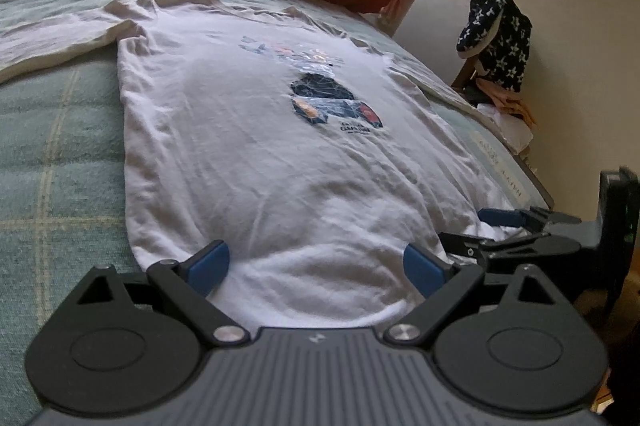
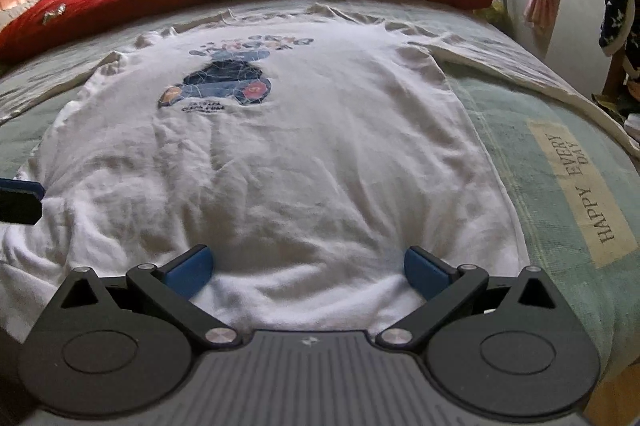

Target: Fold clothes

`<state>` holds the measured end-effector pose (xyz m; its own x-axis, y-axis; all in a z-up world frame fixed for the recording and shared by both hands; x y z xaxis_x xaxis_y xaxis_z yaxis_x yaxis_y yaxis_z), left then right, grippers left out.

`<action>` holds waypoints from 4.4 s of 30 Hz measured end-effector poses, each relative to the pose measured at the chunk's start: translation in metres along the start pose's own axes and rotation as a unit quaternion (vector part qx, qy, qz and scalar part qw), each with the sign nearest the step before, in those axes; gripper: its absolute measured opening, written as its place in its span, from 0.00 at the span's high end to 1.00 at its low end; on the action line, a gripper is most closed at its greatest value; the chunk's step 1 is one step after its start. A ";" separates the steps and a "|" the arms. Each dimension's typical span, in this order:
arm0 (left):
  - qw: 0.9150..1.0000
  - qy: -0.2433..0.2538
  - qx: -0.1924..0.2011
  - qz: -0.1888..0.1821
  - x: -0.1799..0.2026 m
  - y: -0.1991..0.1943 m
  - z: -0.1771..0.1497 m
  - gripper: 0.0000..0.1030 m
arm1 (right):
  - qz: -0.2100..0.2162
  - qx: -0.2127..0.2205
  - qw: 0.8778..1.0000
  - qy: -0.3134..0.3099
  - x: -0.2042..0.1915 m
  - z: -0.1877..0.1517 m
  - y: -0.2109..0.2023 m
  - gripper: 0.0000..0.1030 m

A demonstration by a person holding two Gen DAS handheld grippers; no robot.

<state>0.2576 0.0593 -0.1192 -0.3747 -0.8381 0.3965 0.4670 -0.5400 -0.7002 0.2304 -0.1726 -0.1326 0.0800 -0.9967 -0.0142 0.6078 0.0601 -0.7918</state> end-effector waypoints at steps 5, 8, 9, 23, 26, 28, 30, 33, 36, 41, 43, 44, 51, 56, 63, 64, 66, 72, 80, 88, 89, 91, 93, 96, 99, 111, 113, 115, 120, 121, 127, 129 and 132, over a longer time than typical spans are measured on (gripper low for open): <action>1.000 0.006 0.006 0.000 0.001 0.000 -0.002 0.08 | -0.012 -0.007 1.000 0.011 -0.001 -0.002 0.000 0.00; 1.000 0.008 0.006 0.006 0.002 0.000 -0.002 0.08 | -0.018 -0.003 1.000 0.016 -0.002 -0.004 -0.002 0.00; 1.000 0.010 0.006 0.009 0.003 0.000 -0.003 0.08 | -0.019 -0.002 1.000 0.017 -0.002 -0.005 -0.003 0.00; 0.999 -0.008 0.006 0.040 0.020 -0.006 0.019 0.08 | 0.038 0.024 0.999 -0.005 0.006 -0.009 -0.011 0.00; 0.999 -0.002 0.017 0.040 0.032 -0.006 0.034 0.08 | 0.087 0.043 0.995 0.009 0.015 -0.007 -0.022 0.00; 0.999 0.002 0.019 0.044 0.040 -0.002 0.042 0.08 | 0.120 0.053 0.991 0.028 0.030 0.000 -0.030 0.00; 0.999 0.007 0.013 0.049 0.048 0.007 0.048 0.08 | 0.127 0.068 0.989 0.042 0.053 0.013 -0.036 0.00; 0.999 0.017 0.002 0.052 0.059 0.023 0.056 0.08 | 0.105 0.098 0.988 0.054 0.099 0.039 -0.041 0.00; 0.998 0.027 -0.010 0.054 0.069 0.039 0.064 0.08 | 0.077 0.124 0.987 0.064 0.150 0.066 -0.039 0.00; 0.998 0.031 -0.020 0.057 0.080 0.064 0.076 0.08 | 0.049 0.124 0.988 0.078 0.224 0.108 -0.012 0.00; 0.997 0.030 -0.025 0.061 0.080 0.074 0.082 0.08 | 0.052 0.113 0.988 0.089 0.247 0.123 0.002 0.00; 0.997 0.029 -0.026 0.065 0.079 0.079 0.085 0.08 | 0.054 0.107 0.988 0.093 0.257 0.131 0.010 0.00; 0.995 0.043 -0.025 0.083 0.085 0.102 0.106 0.08 | 0.107 0.079 0.985 0.108 0.287 0.186 0.056 0.00; 0.995 0.057 -0.039 0.076 0.093 0.122 0.108 0.08 | 0.157 0.034 0.975 0.151 0.295 0.188 0.095 0.00; 0.992 0.077 -0.045 0.088 0.095 0.132 0.106 0.07 | 0.138 0.061 0.964 0.217 0.358 0.153 0.090 0.00; 0.992 0.077 -0.045 0.087 0.094 0.132 0.106 0.07 | 0.121 0.061 0.963 0.231 0.370 0.149 0.088 0.00; 0.992 0.078 -0.047 0.089 0.095 0.132 0.107 0.07 | 0.099 0.066 0.958 0.259 0.393 0.142 0.083 0.00; 0.991 0.079 -0.049 0.095 0.097 0.132 0.109 0.07 | 0.106 0.082 0.953 0.270 0.401 0.156 0.068 0.00; 0.992 0.074 -0.050 0.093 0.093 0.129 0.105 0.07 | 0.105 0.041 0.964 0.240 0.379 0.148 0.091 0.00; 0.993 0.070 -0.045 0.088 0.091 0.128 0.104 0.06 | 0.085 0.057 0.963 0.250 0.392 0.161 0.069 0.00; 0.993 0.069 -0.044 0.088 0.091 0.128 0.104 0.06 | 0.081 0.062 0.964 0.245 0.392 0.167 0.071 0.00; 0.993 0.069 -0.044 0.087 0.090 0.127 0.103 0.06 | 0.070 0.058 0.967 0.239 0.393 0.177 0.080 0.00; 0.993 0.068 -0.044 0.086 0.090 0.127 0.103 0.06 | 0.055 0.030 0.968 0.243 0.397 0.180 0.104 0.00; 0.993 0.065 -0.044 0.085 0.089 0.127 0.103 0.06 | 0.018 0.016 0.972 0.234 0.412 0.175 0.131 0.00; 0.993 0.067 -0.045 0.085 0.089 0.128 0.102 0.05 | 0.002 0.025 0.973 0.231 0.430 0.177 0.139 0.00; 0.994 0.067 -0.038 0.081 0.088 0.128 0.101 0.05 | 0.043 -0.026 0.975 0.215 0.402 0.152 0.100 0.00; 0.994 0.068 -0.038 0.080 0.088 0.127 0.100 0.05 | 0.024 -0.036 0.980 0.195 0.399 0.141 0.100 0.00; 0.994 0.068 -0.038 0.078 0.087 0.127 0.100 0.05 | 0.004 -0.056 0.982 0.179 0.396 0.137 0.097 0.00; 0.994 0.066 -0.036 0.079 0.088 0.128 0.100 0.04 | 0.013 -0.020 0.986 0.165 0.371 0.168 0.083 0.00; 0.994 0.067 -0.036 0.080 0.088 0.128 0.100 0.04 | 0.012 -0.013 0.987 0.160 0.364 0.176 0.085 0.00; 0.994 0.067 -0.029 0.075 0.088 0.127 0.098 0.03 | -0.051 -0.043 0.988 0.138 0.333 0.174 0.128 0.00; 0.994 0.073 -0.028 0.073 0.088 0.127 0.097 0.02 | -0.066 -0.026 0.989 0.133 0.330 0.167 0.122 0.00; 0.994 0.075 -0.025 0.069 0.088 0.128 0.096 0.01 | -0.069 -0.032 0.988 0.134 0.329 0.160 0.110 0.00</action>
<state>0.3615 -0.0909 -0.1165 -0.4273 -0.8810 0.2033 0.4837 -0.4127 -0.7718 0.4500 -0.4856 -0.1271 -0.2176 -0.9743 -0.0586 0.5469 -0.0720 -0.8341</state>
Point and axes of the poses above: each gripper's, at about its wrist camera, not at the fingertips, and y roughly the way its jaws point, x to its right, z to its top, the point moved 8 cm from there along y, roughly the way its jaws point, and after that the axes turned 5 degrees about -x, right-handed, at the moved point
